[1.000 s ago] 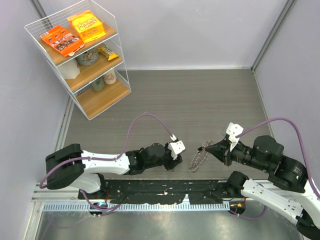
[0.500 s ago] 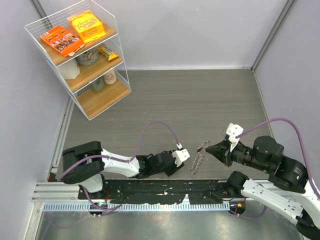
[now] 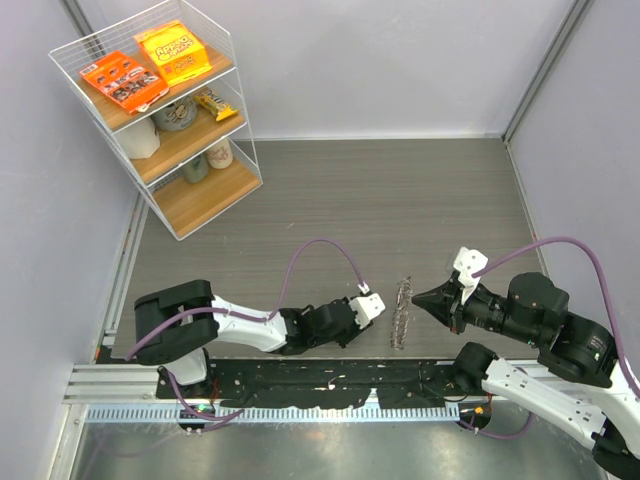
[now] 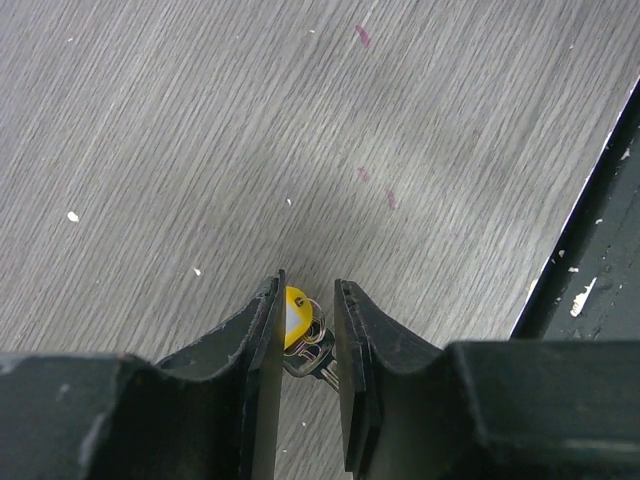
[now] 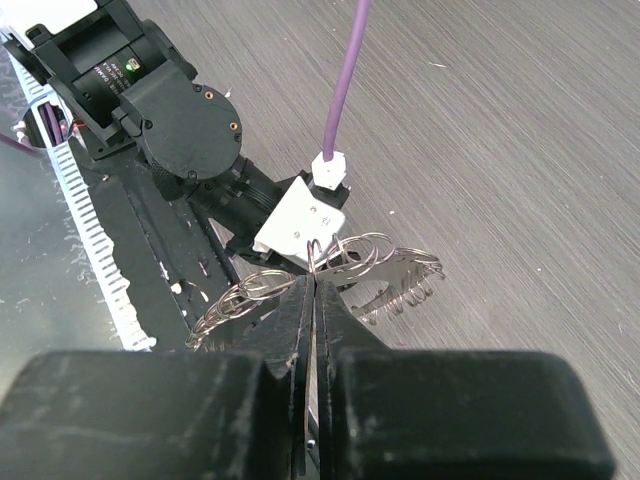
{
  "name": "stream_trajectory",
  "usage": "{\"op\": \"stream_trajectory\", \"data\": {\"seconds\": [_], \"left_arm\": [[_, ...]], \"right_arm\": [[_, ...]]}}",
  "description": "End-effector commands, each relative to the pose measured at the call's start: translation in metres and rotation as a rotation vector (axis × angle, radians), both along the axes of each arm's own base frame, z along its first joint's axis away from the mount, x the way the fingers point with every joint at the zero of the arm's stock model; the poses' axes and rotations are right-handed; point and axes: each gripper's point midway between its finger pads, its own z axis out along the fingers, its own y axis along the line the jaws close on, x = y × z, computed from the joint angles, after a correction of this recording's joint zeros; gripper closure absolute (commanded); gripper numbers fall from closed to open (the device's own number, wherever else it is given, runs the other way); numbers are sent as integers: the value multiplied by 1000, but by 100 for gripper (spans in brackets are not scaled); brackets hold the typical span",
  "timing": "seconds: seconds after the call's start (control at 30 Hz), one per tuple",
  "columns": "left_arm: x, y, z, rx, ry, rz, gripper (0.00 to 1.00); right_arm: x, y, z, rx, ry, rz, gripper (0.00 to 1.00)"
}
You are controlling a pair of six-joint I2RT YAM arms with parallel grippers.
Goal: Put the keys on the keyring
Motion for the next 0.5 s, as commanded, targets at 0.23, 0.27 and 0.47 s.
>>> {"op": "stream_trajectory", "data": {"seconds": [0.23, 0.27, 0.47], "left_arm": [[-1, 0, 10, -45, -5, 16, 72], [-1, 0, 10, -48, -3, 18, 73], [-4, 4, 6, -46, 5, 20, 75]], "right_arm": [[3, 7, 18, 61, -35, 8, 95], [3, 7, 18, 62, -35, 7, 95], [2, 8, 18, 62, -30, 12, 94]]}}
